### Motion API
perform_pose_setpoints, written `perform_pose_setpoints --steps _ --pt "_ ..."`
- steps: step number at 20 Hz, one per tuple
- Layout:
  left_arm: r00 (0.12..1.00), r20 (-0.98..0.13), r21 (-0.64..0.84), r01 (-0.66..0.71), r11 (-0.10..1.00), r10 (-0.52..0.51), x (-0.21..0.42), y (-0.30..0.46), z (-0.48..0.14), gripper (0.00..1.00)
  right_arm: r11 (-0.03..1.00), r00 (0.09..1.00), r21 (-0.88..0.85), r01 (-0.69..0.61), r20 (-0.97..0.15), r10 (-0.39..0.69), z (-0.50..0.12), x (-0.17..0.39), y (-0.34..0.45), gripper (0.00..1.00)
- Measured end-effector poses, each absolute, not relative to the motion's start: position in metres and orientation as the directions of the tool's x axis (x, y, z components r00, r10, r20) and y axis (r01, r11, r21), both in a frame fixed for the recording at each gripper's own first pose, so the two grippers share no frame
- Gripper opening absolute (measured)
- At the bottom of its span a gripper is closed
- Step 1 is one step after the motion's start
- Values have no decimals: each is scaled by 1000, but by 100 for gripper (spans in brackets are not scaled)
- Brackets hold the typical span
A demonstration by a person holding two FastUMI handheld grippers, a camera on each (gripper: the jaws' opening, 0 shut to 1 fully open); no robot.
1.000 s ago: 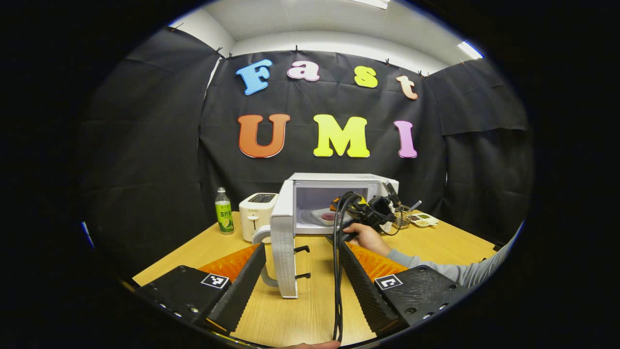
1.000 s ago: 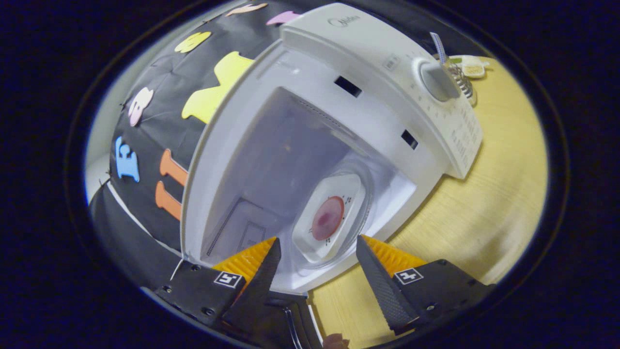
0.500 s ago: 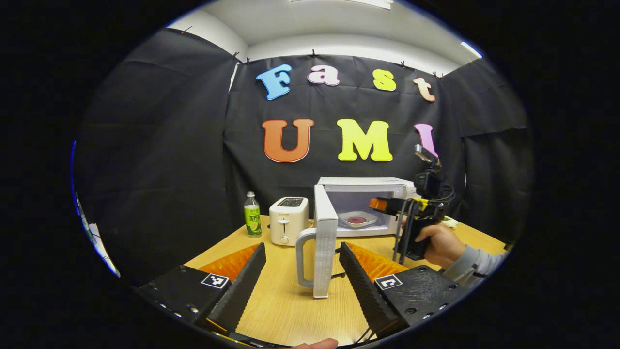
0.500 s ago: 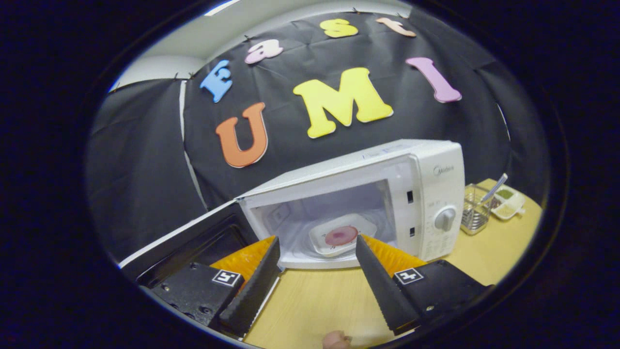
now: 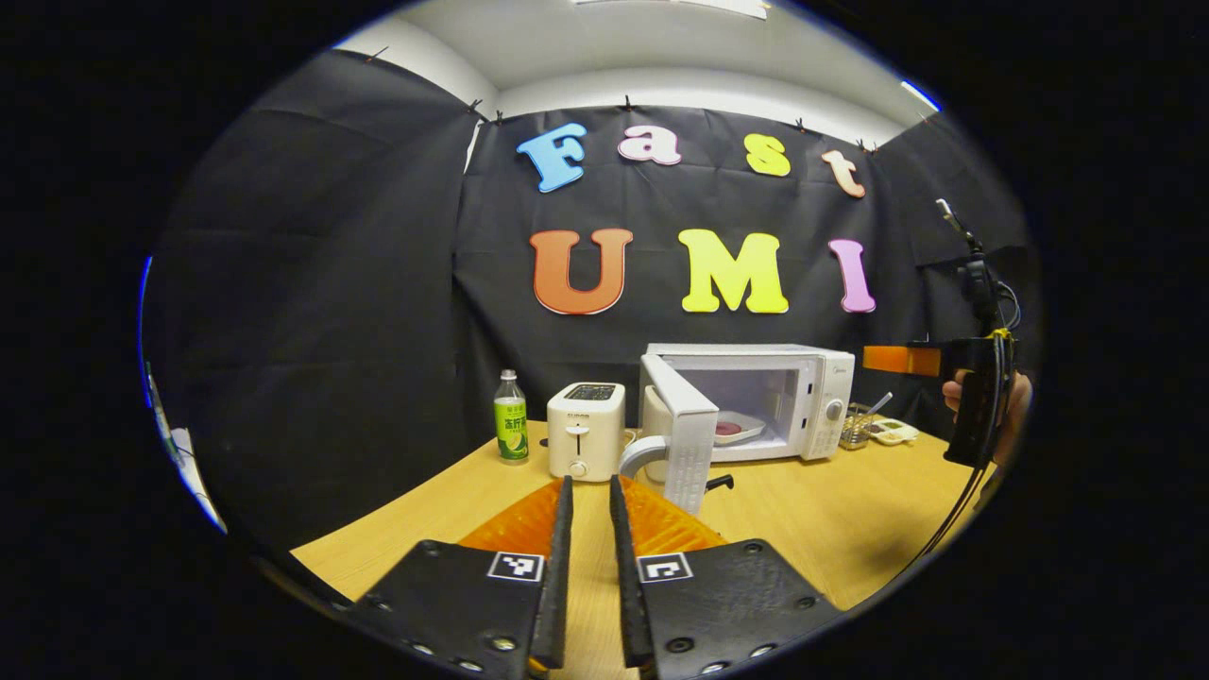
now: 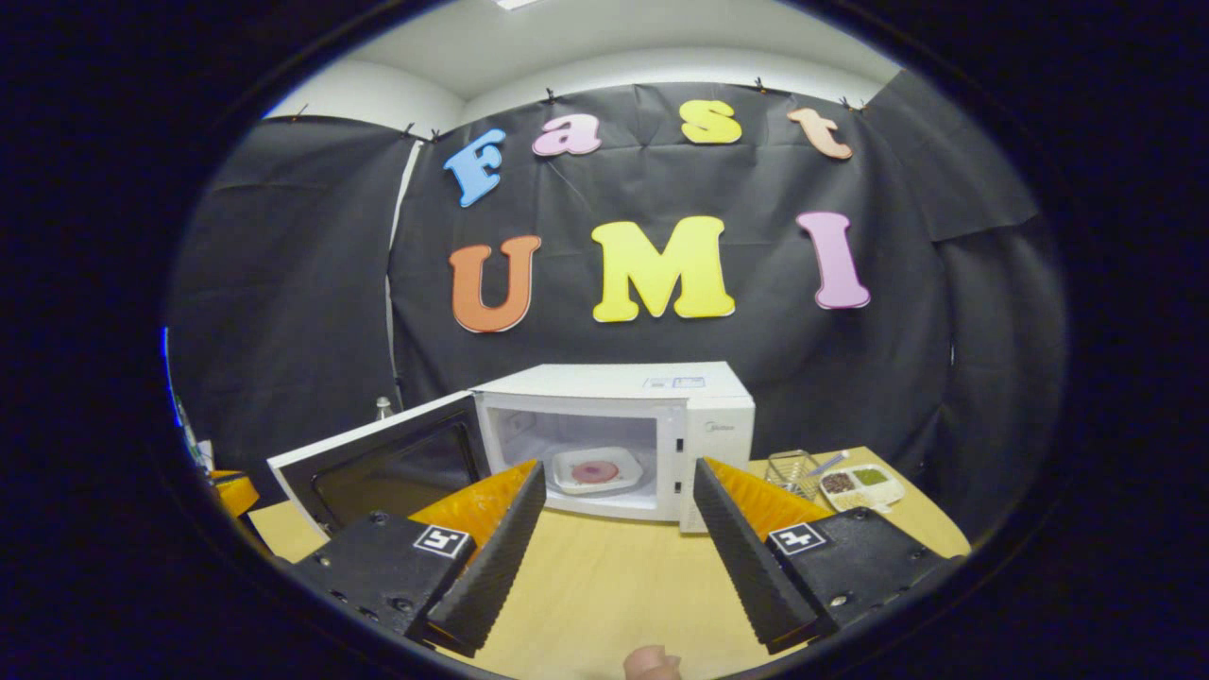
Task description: Open the microwave oven with the left hand, put the food in, and close the microwave oven.
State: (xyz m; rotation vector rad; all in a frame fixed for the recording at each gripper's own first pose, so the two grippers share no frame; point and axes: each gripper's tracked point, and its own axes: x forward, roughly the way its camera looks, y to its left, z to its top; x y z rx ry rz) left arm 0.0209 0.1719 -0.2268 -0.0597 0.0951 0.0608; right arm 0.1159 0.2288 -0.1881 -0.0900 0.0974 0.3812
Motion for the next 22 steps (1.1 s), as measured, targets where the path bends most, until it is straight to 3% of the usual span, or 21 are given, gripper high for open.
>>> perform_pose_setpoints --steps 1,5,12,22 --pt "994 -91 -70 -70 995 63 26 176 -231 9 929 929 -75 -362 -110 353 -184 108 216 100" --pt "991 -127 -112 -59 992 44 41 182 -255 0 933 937 -103 -345 -95 336 -176 78 181 100" --pt "987 -163 -86 -6 996 -8 79 174 -271 0 944 947 -86 -319 -72 314 -154 32 140 100" --pt "981 -158 -71 101 992 -111 83 131 -281 0 966 968 -75 -247 21 249 -117 -36 86 100"
